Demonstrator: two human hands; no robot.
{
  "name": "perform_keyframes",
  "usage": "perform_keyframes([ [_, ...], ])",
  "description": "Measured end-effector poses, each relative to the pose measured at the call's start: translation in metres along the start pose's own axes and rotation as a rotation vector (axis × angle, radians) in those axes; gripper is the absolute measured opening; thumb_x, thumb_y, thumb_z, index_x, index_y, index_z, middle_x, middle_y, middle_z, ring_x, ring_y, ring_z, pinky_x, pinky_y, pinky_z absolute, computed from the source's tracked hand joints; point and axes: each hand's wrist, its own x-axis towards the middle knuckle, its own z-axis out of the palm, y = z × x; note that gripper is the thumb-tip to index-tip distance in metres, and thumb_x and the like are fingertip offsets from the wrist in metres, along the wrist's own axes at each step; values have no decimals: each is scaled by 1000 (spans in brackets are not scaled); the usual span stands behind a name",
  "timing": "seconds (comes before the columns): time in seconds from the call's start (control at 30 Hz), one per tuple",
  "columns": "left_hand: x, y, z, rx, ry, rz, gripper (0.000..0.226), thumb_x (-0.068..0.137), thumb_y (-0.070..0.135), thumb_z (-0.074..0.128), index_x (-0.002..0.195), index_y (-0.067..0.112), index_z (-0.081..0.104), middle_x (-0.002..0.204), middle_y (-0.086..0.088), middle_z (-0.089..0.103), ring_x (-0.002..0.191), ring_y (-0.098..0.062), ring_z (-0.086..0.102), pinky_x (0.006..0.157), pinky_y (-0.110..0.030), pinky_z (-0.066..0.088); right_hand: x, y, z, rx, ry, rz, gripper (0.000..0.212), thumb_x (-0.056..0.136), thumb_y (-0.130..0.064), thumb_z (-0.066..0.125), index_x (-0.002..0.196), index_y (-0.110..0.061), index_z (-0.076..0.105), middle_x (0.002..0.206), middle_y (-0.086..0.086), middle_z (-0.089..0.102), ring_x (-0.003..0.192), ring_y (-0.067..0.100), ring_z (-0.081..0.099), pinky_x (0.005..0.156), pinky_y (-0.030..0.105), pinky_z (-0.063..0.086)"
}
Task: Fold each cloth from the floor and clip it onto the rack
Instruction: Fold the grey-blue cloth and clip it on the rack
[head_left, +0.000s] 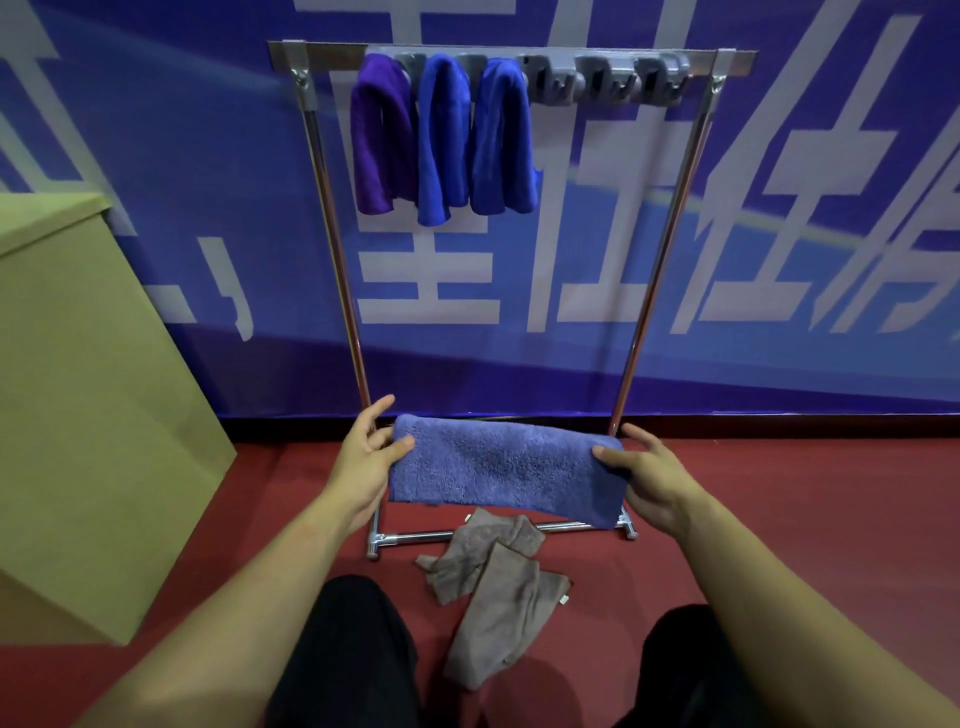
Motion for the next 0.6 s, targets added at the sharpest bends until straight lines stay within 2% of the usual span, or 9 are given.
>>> perform_keyframes([
  [0.07,-1,-2,-1,67,-6,25,42,92,-13,56,122,14,63,106,-13,73,100,-23,62,93,-33,49,1,6,-7,-27,-36,70,73,86,13,65,150,-4,34,140,25,52,117,34,59,104,47,47],
  [0.13,-3,-4,0,158,-12,33,29,92,-10,57,101,13,72,90,1,76,97,-19,60,88,-25,49,-2,11,-11,-151,-52,98,66,87,8,68,146,-3,41,136,25,55,110,33,60,103,48,49],
  [0.17,-3,-4,-1,194,-27,27,28,93,-9,57,96,13,75,87,5,77,96,-17,61,86,-23,49,-3,14,-12,-220,-59,106,63,86,5,70,143,-4,46,132,26,58,103,32,62,95,46,54],
  [0.23,-4,-6,-2,245,-56,12,30,94,-6,58,93,16,78,88,7,77,94,-13,62,86,-22,49,-7,15,-12,-324,-57,117,50,86,-1,74,132,-6,54,116,24,65,79,24,65,63,32,59],
  [0.27,-4,-7,-3,260,-61,9,31,94,-5,58,93,18,78,89,8,77,93,-11,63,87,-21,48,-9,15,-12,-366,-55,121,41,87,-4,74,124,-8,57,103,21,67,65,17,64,49,25,53],
  [0.33,-4,-7,-3,265,-64,15,31,94,-5,58,95,19,77,92,9,77,94,-9,63,91,-23,47,-9,16,-13,-402,-60,121,23,91,-9,71,111,-9,60,85,14,64,46,10,58,37,19,42],
  [0.4,-4,-6,-2,242,-65,18,28,95,-5,58,104,14,75,102,2,76,97,-10,64,98,-27,46,-9,16,-12,-368,-95,126,10,95,-13,66,101,-5,65,82,16,61,47,12,57,38,21,43],
  [0.5,-3,-5,-2,204,-53,18,30,94,-6,58,115,11,71,113,-8,73,103,-14,65,102,-30,47,-6,13,-12,-166,-97,277,19,99,-19,57,95,-4,69,78,13,70,55,18,67,50,28,53],
  [0.6,-2,-5,-2,170,-51,11,34,92,-7,61,114,17,70,114,-9,73,107,-18,66,100,-32,49,-6,8,-12,-46,-124,377,21,98,-15,50,96,-6,69,79,11,73,65,24,72,70,41,56],
])
